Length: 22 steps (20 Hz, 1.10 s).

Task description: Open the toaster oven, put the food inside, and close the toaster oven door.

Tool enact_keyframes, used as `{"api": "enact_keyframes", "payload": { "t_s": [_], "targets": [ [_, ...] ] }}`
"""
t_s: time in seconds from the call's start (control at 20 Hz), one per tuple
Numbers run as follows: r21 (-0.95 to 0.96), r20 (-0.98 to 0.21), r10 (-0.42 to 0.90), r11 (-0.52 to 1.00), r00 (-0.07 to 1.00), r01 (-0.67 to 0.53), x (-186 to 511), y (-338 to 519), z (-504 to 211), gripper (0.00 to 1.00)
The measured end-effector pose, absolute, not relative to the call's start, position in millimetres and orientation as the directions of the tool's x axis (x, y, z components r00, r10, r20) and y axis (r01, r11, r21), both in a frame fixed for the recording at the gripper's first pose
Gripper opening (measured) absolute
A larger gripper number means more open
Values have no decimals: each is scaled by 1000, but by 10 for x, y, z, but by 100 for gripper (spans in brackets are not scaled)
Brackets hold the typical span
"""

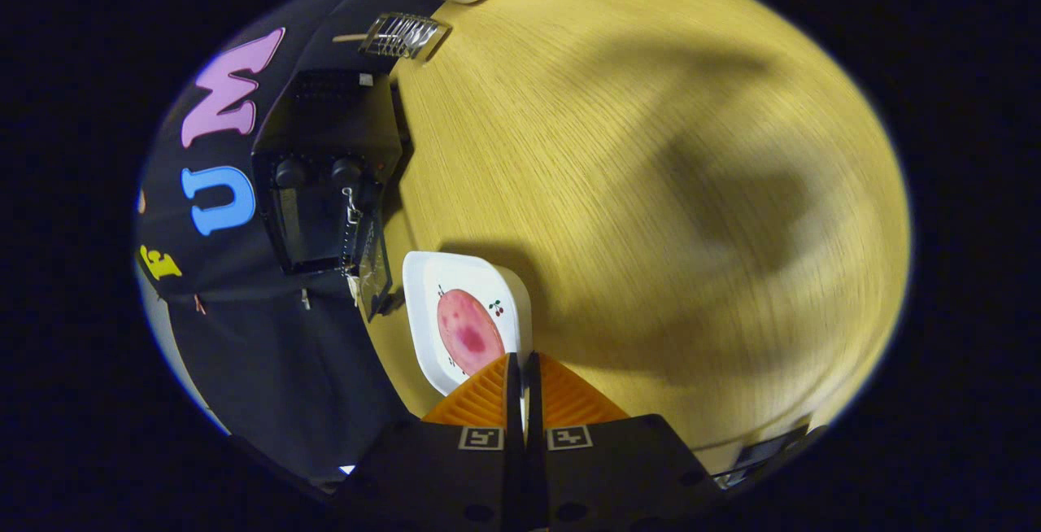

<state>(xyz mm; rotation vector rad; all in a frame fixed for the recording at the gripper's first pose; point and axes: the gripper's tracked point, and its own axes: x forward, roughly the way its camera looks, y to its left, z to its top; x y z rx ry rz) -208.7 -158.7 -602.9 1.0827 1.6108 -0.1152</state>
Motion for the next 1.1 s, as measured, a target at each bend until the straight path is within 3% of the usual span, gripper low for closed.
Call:
{"api": "enact_keyframes", "payload": {
  "t_s": [0.35,0.75,1.1],
  "targets": [
    [482,-830,503,428,241,764,-1916,-1100,-5416,5],
    [503,-838,416,340,352,795,-1301,-134,-5445,5],
    [466,-872,275,210,405,860,-648,134,-5785,5]
  ]
}}
